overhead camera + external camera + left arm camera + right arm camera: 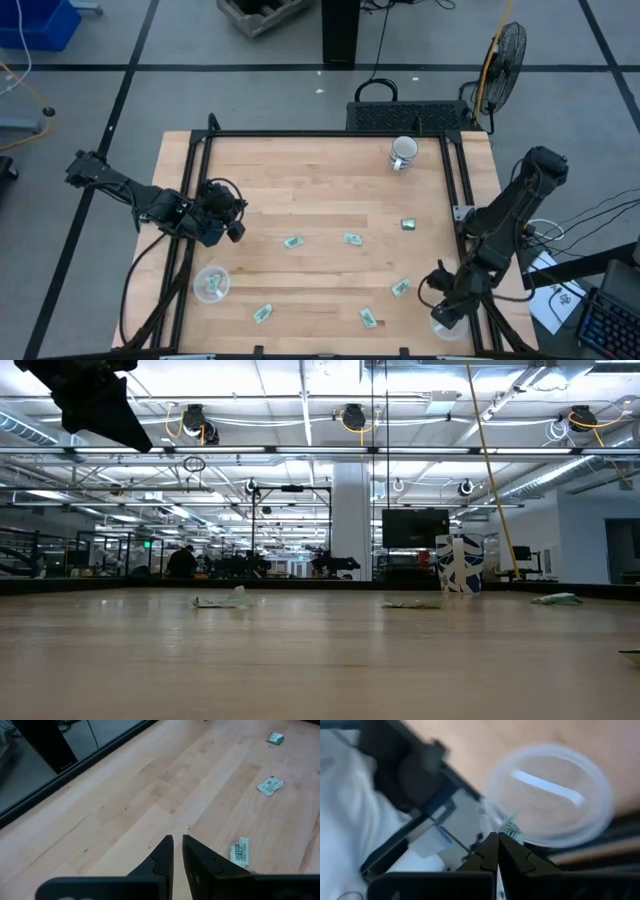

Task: Pick and place Stevia / Truvia into bins
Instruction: Put the stevia packet into the bottom transparent container, then put the truvia packet into the bottom transparent container

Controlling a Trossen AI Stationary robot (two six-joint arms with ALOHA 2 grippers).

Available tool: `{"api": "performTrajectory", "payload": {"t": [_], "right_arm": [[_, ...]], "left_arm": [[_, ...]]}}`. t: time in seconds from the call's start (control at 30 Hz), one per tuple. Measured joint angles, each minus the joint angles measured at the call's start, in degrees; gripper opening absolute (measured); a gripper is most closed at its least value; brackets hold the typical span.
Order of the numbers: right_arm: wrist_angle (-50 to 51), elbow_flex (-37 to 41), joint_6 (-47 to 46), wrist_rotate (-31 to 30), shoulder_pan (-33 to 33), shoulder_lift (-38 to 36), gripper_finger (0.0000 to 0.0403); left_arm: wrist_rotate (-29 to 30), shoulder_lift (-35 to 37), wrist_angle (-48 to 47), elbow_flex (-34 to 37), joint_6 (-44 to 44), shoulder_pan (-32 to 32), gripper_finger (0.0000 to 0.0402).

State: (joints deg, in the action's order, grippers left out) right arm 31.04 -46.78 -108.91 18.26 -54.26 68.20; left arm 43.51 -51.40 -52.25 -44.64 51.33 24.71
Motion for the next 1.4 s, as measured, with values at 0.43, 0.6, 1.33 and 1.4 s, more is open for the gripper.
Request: {"api": "performTrajectory", "payload": {"t": [0.43, 0.6, 1.33, 1.4], "right_arm": [[-6.7, 6.3, -4.5, -2.0, -1.4, 0.2, 0.0], [-11.4, 9.4, -7.2, -1.7, -1.4, 0.2, 0.0], [-13.8, 12.2, -4.1, -1.6, -1.4, -0.8, 0.0066], [-14.0, 12.2, -2.3, -3.0, -1.4, -2.4, 0.0067]], "left_arm": [[-0.2, 0.0, 0.0, 0.0, 0.1, 0.0, 0.0047], [-0.2, 0.0, 0.0, 0.0, 0.1, 0.0, 0.0047], [-0.1, 0.0, 0.0, 0.0, 0.1, 0.0, 0.0047], [-0.1, 0.0, 0.0, 0.0, 0.1, 0.0, 0.0047]]}}
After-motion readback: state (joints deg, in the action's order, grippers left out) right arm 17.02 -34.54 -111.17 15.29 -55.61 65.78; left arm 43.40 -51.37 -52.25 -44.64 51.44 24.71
